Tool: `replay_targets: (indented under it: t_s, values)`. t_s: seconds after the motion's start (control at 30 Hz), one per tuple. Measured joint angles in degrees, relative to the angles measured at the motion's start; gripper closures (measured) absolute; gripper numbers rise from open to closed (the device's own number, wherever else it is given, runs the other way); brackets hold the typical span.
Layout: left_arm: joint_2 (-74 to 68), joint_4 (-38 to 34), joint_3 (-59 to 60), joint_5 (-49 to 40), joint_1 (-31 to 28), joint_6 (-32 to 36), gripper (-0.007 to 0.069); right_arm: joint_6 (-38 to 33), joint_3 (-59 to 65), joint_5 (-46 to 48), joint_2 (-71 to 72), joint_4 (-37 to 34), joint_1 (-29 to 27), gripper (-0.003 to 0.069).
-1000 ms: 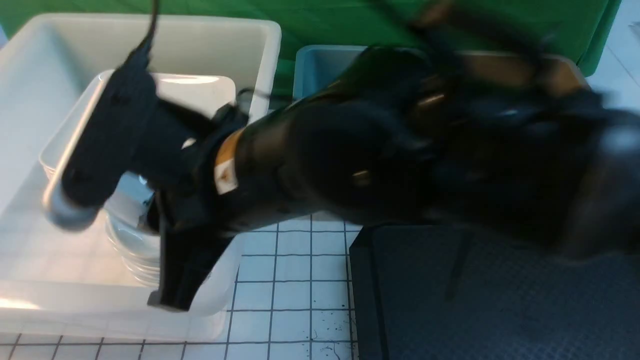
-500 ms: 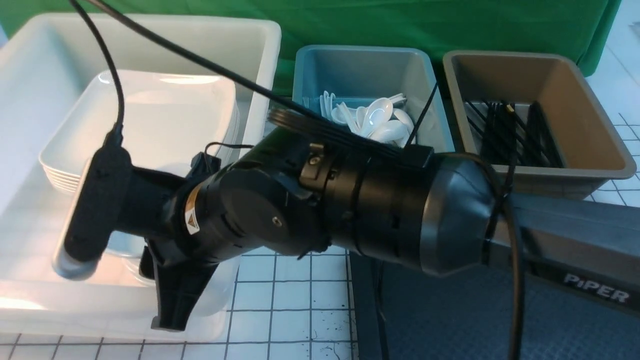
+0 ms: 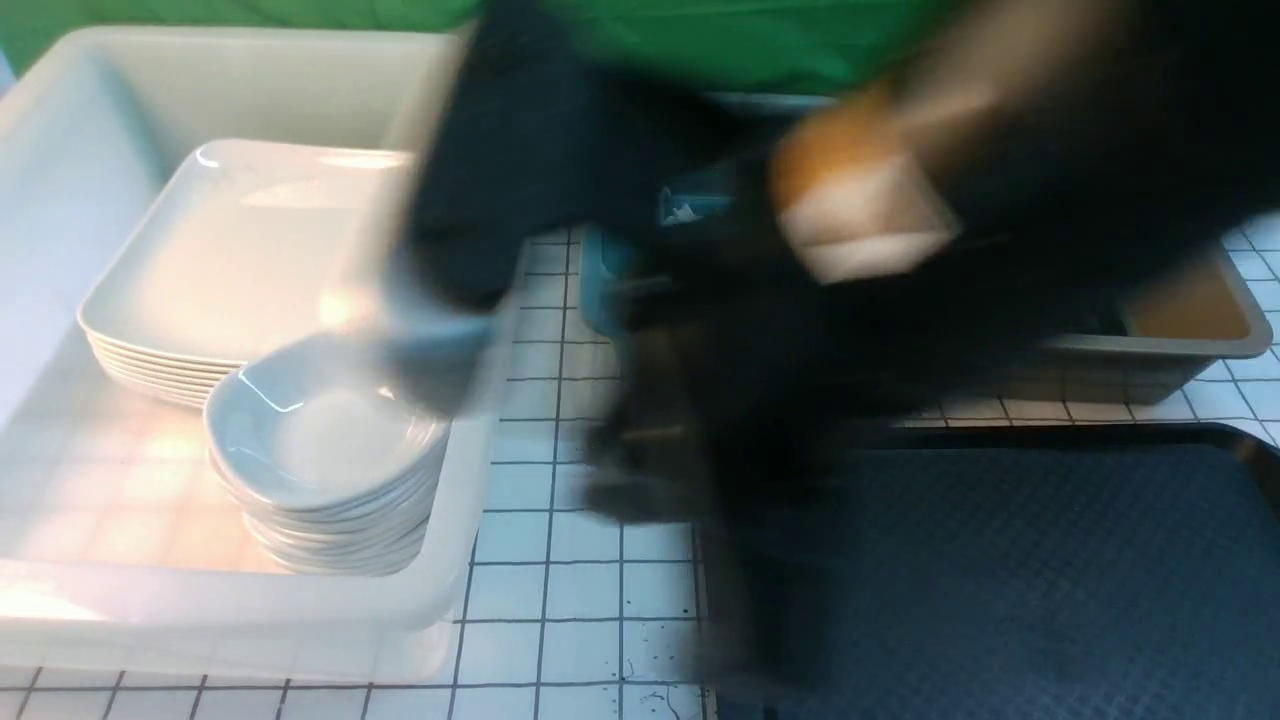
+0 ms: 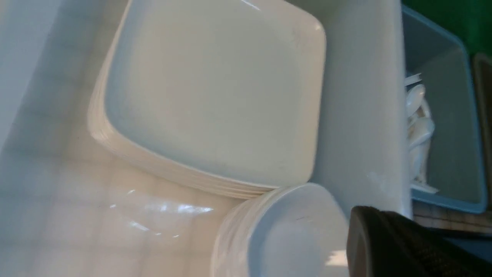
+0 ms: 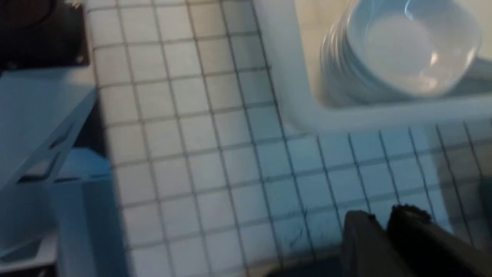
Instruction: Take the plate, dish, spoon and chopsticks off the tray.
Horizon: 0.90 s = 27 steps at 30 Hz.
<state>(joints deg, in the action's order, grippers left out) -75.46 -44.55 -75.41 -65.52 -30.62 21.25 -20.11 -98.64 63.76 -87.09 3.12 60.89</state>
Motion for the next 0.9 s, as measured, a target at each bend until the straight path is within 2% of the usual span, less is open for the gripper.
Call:
replay_targets:
  t_s: [0.07, 0.2, 0.3, 0.33, 0.4, 0.43, 0.47, 0.53, 0.57, 0.63, 0.7, 0.77, 0.9]
  values:
    - [0.0, -4.5, 0.2, -0.4, 2.8, 1.8, 0.062, 6.5, 1.1, 1.2, 8.6, 2.6, 0.0, 0.0624]
    - [0.0, -5.0, 0.3, 0.1, 13.3, 3.1, 0.062, 15.5, 4.5, 1.2, 21.0, 5.3, 0.0, 0.0629]
    - [0.0, 0.0, 0.3, 1.1, 24.2, 3.8, 0.062, 20.9, 8.7, 1.2, 30.9, 5.6, 0.0, 0.0629]
    - [0.0, 0.0, 0.3, 1.2, 25.0, 3.8, 0.062, 21.3, 9.1, 1.2, 32.4, 5.7, 0.0, 0.0629]
    - [0.0, 6.2, 0.3, 2.4, 34.2, 3.6, 0.062, 24.0, 15.8, 1.1, 42.3, 5.9, 0.0, 0.0629]
    - [0.0, 8.1, 0.3, 3.0, 36.9, 3.0, 0.062, 24.1, 18.5, 1.0, 46.1, 5.9, 0.0, 0.0629]
    - [0.0, 8.5, 0.3, 3.2, 36.9, 2.9, 0.062, 24.3, 20.0, 0.7, 46.9, 5.9, 0.0, 0.0629]
    - [0.0, 12.0, 0.3, 4.6, 41.7, 1.1, 0.062, 24.5, 29.8, -4.1, 55.6, 6.0, 0.0, 0.0629]
    - [0.0, 13.2, 0.3, 4.9, 43.7, 0.8, 0.062, 25.0, 38.1, -11.0, 59.9, 5.9, 0.0, 0.0629]
    - [0.0, 13.7, 0.3, 5.0, 44.9, 0.7, 0.062, 25.4, 46.7, -20.9, 64.6, 5.7, 0.0, 0.0629]
    - [0.0, 13.8, 0.3, 5.1, 45.2, 0.6, 0.062, 25.5, 51.9, -26.8, 66.1, 5.7, 0.0, 0.0629]
    - [0.0, 14.2, 0.3, 5.1, 45.6, 0.5, 0.062, 25.5, 65.2, -41.9, 69.1, 5.8, 0.0, 0.0629]
    - [0.0, 14.5, 0.3, 4.9, 45.6, 0.4, 0.062, 25.0, 74.1, -54.7, 69.4, 5.8, 0.0, 0.0629]
